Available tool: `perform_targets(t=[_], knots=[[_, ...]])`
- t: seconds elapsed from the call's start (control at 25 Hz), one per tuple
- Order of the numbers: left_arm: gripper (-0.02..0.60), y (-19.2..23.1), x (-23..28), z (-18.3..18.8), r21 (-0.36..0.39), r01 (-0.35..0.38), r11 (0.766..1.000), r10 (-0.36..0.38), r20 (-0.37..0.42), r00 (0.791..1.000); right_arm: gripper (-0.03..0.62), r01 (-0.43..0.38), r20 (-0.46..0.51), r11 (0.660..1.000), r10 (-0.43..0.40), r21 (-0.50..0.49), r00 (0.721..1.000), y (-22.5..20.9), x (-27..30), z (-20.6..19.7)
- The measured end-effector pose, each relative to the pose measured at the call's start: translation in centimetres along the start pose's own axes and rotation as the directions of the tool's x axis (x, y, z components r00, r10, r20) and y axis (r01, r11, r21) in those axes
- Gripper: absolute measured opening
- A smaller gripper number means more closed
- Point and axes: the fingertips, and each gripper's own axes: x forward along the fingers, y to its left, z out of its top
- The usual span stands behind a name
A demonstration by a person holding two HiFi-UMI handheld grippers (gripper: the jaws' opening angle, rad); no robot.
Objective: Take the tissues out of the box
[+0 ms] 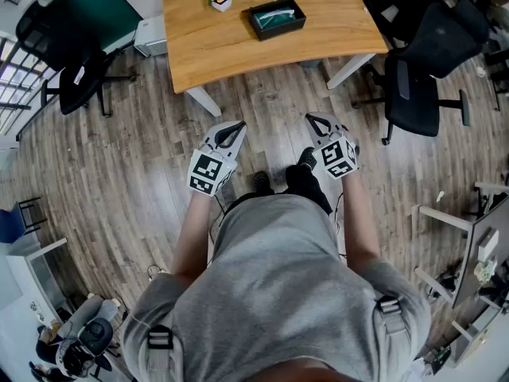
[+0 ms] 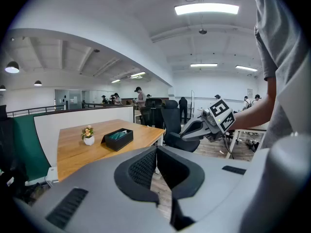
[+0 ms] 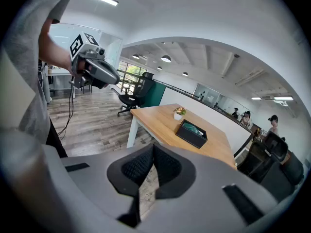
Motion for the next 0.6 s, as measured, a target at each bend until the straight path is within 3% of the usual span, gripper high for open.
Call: perform_targets(t=[0.2,0.6], knots=[[0.021,0.0,-0.7,-1.3,-0.040,-0.016,0.999,0.015,-0.011,1.000,0.003,-0.014,-0.008,1.000,0.014,0.002,1.000,1.3,-0.6,-0.9],[0.023,-0.9,-0.5,-0.9,0.011,0.002,1.000,-0.002,-0.014,1.000,0.005,0.023,0.014,0.999,-0.023,0.032,1.000,1.6,-1.8,-1.1]])
